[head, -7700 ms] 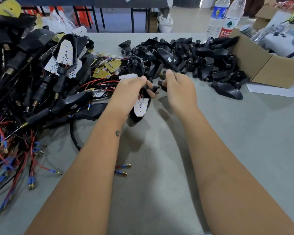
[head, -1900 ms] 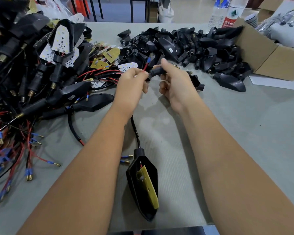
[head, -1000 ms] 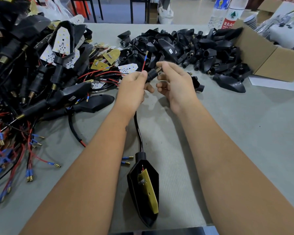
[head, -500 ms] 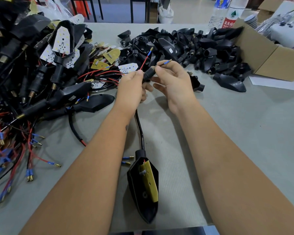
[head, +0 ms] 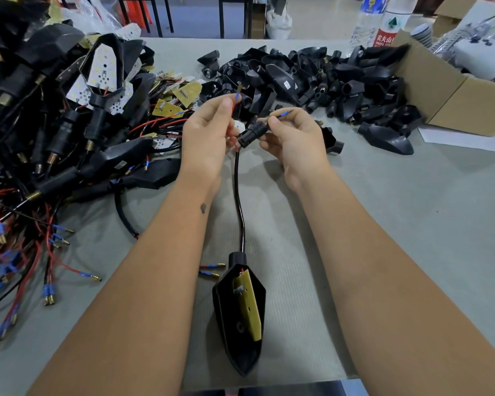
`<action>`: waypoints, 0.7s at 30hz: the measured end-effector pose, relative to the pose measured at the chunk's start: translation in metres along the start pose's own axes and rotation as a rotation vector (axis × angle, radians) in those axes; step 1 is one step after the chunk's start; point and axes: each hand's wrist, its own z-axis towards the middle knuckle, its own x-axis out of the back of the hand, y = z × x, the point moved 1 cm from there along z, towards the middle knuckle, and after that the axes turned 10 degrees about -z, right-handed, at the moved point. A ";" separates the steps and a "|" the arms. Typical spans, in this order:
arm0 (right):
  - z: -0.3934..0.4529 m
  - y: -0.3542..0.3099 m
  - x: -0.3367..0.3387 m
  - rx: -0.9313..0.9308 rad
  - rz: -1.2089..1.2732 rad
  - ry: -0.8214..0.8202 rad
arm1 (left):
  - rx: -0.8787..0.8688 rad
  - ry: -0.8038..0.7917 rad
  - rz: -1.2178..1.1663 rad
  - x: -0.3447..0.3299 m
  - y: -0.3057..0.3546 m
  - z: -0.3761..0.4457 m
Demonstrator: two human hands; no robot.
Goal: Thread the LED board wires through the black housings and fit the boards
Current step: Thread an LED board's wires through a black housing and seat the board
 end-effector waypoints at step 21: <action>0.009 0.002 0.008 -0.143 0.432 0.090 | -0.207 0.046 0.705 0.005 -0.011 0.003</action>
